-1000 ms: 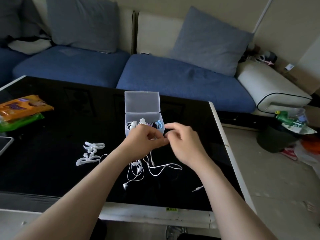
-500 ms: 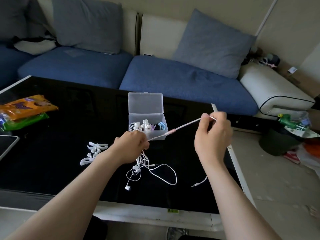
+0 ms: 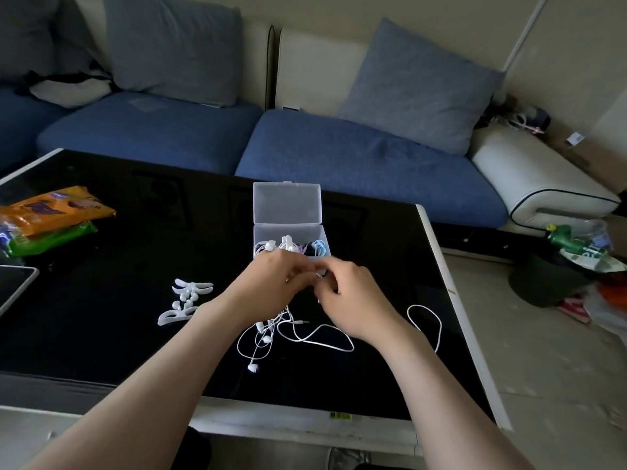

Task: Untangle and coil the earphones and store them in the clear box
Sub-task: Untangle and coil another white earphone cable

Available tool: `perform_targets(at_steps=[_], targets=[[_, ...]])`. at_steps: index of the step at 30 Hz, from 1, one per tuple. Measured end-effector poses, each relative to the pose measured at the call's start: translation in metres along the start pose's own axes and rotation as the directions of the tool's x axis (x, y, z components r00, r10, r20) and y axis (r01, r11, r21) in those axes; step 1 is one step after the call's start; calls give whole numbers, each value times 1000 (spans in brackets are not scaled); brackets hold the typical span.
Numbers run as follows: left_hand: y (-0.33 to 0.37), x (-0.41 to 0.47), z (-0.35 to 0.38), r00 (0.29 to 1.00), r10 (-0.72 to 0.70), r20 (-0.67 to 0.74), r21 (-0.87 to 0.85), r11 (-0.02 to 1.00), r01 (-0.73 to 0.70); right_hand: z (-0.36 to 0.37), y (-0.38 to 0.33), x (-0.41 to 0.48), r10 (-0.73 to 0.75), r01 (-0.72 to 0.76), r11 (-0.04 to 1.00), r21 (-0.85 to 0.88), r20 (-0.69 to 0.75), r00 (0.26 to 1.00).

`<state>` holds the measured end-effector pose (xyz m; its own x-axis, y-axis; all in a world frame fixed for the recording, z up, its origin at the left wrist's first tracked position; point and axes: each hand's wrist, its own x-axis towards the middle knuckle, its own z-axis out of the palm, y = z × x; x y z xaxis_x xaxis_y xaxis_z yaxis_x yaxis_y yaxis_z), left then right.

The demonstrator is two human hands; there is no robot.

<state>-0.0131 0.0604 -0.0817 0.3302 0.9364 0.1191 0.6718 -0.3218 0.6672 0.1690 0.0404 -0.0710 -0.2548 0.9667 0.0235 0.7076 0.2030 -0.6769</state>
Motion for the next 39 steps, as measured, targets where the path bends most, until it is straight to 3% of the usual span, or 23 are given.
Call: perform_targets(at_steps=[4,9,13,17,19,20,21,23,24,26,28,30,32,35,39], targets=[[-5,1,1,997,-69,28,111,992,65,-3,7,4,-53,34,987,-155,-119,992],[-17,-3,3,983,-186,-9,324,929,179,-12,3,4,-98,111,994,2,-447,889],[-23,-3,5,964,-266,-9,380,891,249,-24,-6,1,53,111,974,199,-670,740],[-26,-4,4,945,-326,33,403,869,286,-27,-13,-2,239,186,871,455,-722,650],[-25,-4,4,948,-317,18,410,867,283,-28,-14,-3,303,122,883,454,-747,591],[-24,-4,4,954,-301,5,402,874,274,-30,-12,-3,298,-2,932,363,-763,574],[-22,-4,3,960,-279,-8,383,886,261,-30,-8,-3,276,-170,961,218,-752,598],[-17,-4,2,972,-233,-18,320,920,226,-27,0,-5,285,-425,898,-110,-591,755],[-14,-4,1,978,-209,-18,295,933,205,-24,2,-6,337,-492,835,-246,-477,812],[-10,-4,1,985,-174,-10,270,948,170,-16,2,-8,424,-514,764,-391,-296,856],[-8,-4,0,989,-149,8,266,954,141,-12,3,-6,355,-401,863,-306,-195,914],[-5,-4,1,991,-126,39,279,954,111,-8,-2,-6,237,-252,963,-99,-147,960],[-4,-5,1,992,-108,64,272,958,86,-5,-8,-4,177,-176,984,30,-72,982],[-7,-4,-1,995,-66,80,202,978,49,2,-8,1,100,-100,995,-4,-11,995],[-9,-3,-3,994,-32,107,98,995,21,1,0,5,74,-80,995,-58,-99,992]])
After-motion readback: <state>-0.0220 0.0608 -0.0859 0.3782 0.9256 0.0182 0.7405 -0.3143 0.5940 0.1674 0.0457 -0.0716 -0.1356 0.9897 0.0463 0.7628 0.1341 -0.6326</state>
